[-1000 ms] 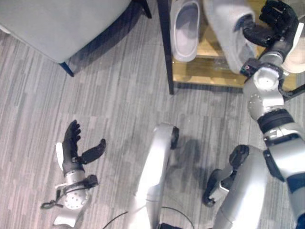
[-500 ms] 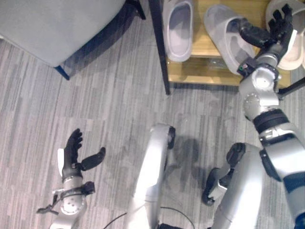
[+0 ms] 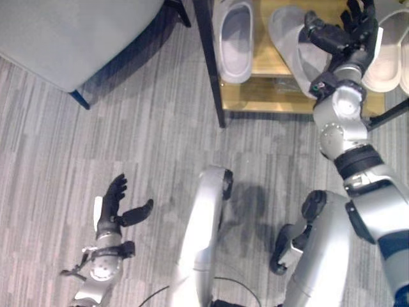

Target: Arrange the slippers neatly on the shoe rack.

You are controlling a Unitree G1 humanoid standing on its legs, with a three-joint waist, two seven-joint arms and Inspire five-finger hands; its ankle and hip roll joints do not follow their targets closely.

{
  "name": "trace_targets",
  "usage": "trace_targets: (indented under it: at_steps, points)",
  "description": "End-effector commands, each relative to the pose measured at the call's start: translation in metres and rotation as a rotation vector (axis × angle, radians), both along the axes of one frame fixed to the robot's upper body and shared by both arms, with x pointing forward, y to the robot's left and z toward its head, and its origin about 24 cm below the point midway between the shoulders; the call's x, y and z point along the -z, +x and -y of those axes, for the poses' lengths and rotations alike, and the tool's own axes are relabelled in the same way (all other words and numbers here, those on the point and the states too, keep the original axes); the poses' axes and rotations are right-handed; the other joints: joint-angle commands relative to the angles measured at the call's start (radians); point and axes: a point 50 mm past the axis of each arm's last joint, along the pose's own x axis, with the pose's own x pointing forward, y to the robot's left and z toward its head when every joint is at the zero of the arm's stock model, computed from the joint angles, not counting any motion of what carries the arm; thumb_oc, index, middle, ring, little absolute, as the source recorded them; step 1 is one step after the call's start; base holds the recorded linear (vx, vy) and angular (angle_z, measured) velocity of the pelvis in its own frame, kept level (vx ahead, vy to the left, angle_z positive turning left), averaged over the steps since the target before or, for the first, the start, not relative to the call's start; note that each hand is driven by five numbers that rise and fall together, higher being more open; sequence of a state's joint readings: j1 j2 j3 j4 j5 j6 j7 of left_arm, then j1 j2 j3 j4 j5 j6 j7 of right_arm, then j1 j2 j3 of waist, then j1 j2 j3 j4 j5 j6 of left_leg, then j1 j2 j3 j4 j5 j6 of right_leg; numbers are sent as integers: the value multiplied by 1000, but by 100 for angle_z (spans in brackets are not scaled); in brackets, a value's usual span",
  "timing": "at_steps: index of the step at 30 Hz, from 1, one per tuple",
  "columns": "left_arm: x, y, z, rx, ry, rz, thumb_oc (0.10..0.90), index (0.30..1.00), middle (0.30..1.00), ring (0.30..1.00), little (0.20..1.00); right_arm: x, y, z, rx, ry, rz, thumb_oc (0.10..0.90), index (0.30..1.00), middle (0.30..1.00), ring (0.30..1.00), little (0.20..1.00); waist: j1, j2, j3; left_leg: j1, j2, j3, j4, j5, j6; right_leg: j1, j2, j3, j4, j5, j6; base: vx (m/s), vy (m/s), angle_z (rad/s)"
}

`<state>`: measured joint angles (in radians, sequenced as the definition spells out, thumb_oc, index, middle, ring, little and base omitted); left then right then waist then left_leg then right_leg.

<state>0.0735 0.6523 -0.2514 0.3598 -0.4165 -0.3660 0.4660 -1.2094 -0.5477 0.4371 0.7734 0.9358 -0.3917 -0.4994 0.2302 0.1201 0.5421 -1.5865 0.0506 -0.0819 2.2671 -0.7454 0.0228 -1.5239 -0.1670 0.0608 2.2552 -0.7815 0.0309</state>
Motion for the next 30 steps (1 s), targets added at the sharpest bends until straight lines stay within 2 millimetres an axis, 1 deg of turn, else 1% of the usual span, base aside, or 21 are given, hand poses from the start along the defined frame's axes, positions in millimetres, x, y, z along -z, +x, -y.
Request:
trace_targets:
  at_steps: [1, 3, 4, 6, 7, 9, 10, 11, 12, 13, 14, 17, 20, 21, 22, 23, 24, 27, 30]
  points:
    - [-26, 8, -5, 27, 102, 119, 800, 900, 900, 900, 900, -78, -43, -13, -11, -52, 437, 800, 900, 900, 900, 900, 29, -9, -22, 16, 14, -91, -11, -110, 51, -46, -42, 41, -55, 81, -95, 0, 0, 0]
    - [-26, 8, -5, 28, 103, 120, 800, 900, 900, 900, 900, -78, -43, -14, -7, -53, 437, 800, 900, 900, 900, 900, 29, -9, -22, 16, 14, -91, -11, -110, 51, -46, -42, 41, -55, 81, -95, 0, 0, 0]
    - [-24, 7, -4, 11, 95, 125, 800, 900, 900, 900, 900, -83, -51, -14, 8, -56, 487, 800, 900, 900, 900, 900, 30, -11, -22, 16, 12, -92, -12, -109, 51, -46, -42, 41, -55, 81, -95, 0, 0, 0]
    - [-20, 1, -11, -79, 18, 147, 800, 900, 900, 900, 900, -81, -59, -16, -16, -39, 538, 800, 900, 900, 900, 900, 30, -13, -22, 16, 8, -93, -11, -108, 51, -46, -41, 42, -52, 80, -97, 0, 0, 0]
    - [-20, 1, -12, -80, 19, 146, 800, 900, 900, 900, 900, -80, -60, -16, -16, -38, 537, 800, 900, 900, 900, 900, 29, -15, -22, 16, 8, -93, -11, -108, 51, -46, -41, 42, -51, 80, -97, 0, 0, 0]
    - [-19, -1, -13, -125, -25, 169, 800, 900, 900, 900, 900, -69, -66, -16, -21, -49, 554, 800, 900, 900, 900, 900, 23, -24, -22, 16, 6, -92, -13, -108, 52, -46, -38, 46, -51, 81, -97, 0, 0, 0]
    - [-19, -1, -13, -125, -22, 169, 800, 900, 900, 900, 900, -67, -66, -16, -18, -48, 553, 800, 900, 900, 900, 900, 23, -26, -22, 16, 5, -91, -13, -107, 52, -46, -38, 47, -50, 80, -96, 0, 0, 0]
    - [-19, -1, -13, -140, -29, 173, 800, 900, 900, 900, 900, -61, -67, -15, -17, -54, 547, 800, 900, 900, 900, 900, 19, -29, -22, 16, 4, -90, -14, -107, 52, -46, -35, 47, -52, 82, -96, 0, 0, 0]
    - [-18, 1, -11, -144, -35, 173, 800, 900, 900, 900, 900, -48, -71, -13, -14, -61, 543, 800, 900, 900, 900, 900, 6, -35, -22, 16, 2, -88, -16, -106, 53, -46, -33, 49, -53, 81, -96, 0, 0, 0]
    - [-18, 1, -11, -143, -33, 172, 800, 900, 900, 900, 900, -47, -72, -12, -12, -61, 542, 800, 900, 900, 900, 900, 7, -37, -22, 16, 1, -87, -15, -105, 53, -46, -34, 50, -52, 80, -95, 0, 0, 0]
    - [-17, 4, -9, -137, -33, 173, 800, 900, 900, 900, 900, -39, -72, -10, -3, -74, 527, 800, 900, 900, 900, 900, 2, -41, -22, 16, -1, -87, -15, -105, 53, -46, -33, 49, -51, 80, -96, 0, 0, 0]
    - [-12, 5, -5, -155, -84, 173, 800, 900, 900, 900, 900, -14, -75, 4, 63, -73, 487, 800, 900, 900, 900, 900, -7, -50, -22, 16, -7, -82, -13, -102, 54, -46, -34, 49, -47, 79, -95, 0, 0, 0]
    - [-12, 5, -7, -163, -77, 174, 800, 900, 900, 900, 900, -7, -74, 8, 84, -67, 463, 800, 900, 900, 900, 900, -8, -52, -22, 16, -7, -81, -13, -100, 54, -46, -35, 49, -46, 80, -95, 0, 0, 0]
    - [-13, 3, -9, -168, -43, 174, 800, 900, 900, 900, 900, 5, -74, 18, 140, -84, 424, 800, 900, 900, 900, 900, -13, -54, -22, 16, -9, -80, -15, -98, 53, -46, -34, 50, -45, 81, -95, 0, 0, 0]
    - [-13, 3, -9, -167, -41, 174, 800, 900, 900, 900, 900, 5, -74, 19, 142, -84, 423, 800, 900, 900, 900, 900, -12, -55, -22, 16, -10, -80, -15, -98, 53, -46, -35, 50, -44, 80, -95, 0, 0, 0]
    - [-14, 3, -10, -163, -21, 174, 800, 900, 900, 900, 900, 11, -74, 25, 167, -95, 399, 800, 900, 900, 900, 900, -15, -55, -22, 16, -11, -81, -15, -97, 53, -46, -33, 51, -43, 79, -96, 0, 0, 0]
    - [-14, 3, -9, -162, -20, 173, 800, 900, 900, 900, 900, 12, -74, 25, 168, -95, 399, 800, 900, 900, 900, 900, -14, -55, -22, 16, -11, -81, -14, -97, 53, -46, -33, 52, -43, 79, -96, 0, 0, 0]
    - [-14, 3, -10, -161, -2, 168, 800, 900, 900, 900, 900, 22, -70, 30, 165, -97, 350, 800, 900, 900, 900, 900, -17, -55, -22, 16, -11, -83, -11, -98, 52, -46, -33, 52, -44, 77, -97, 0, 0, 0]
    - [-14, 3, -11, -171, -8, 172, 800, 900, 900, 900, 900, 22, -69, 29, 152, -111, 345, 800, 900, 900, 900, 900, -18, -55, -22, 16, -9, -84, -10, -98, 50, -46, -31, 53, -42, 78, -97, 0, 0, 0]
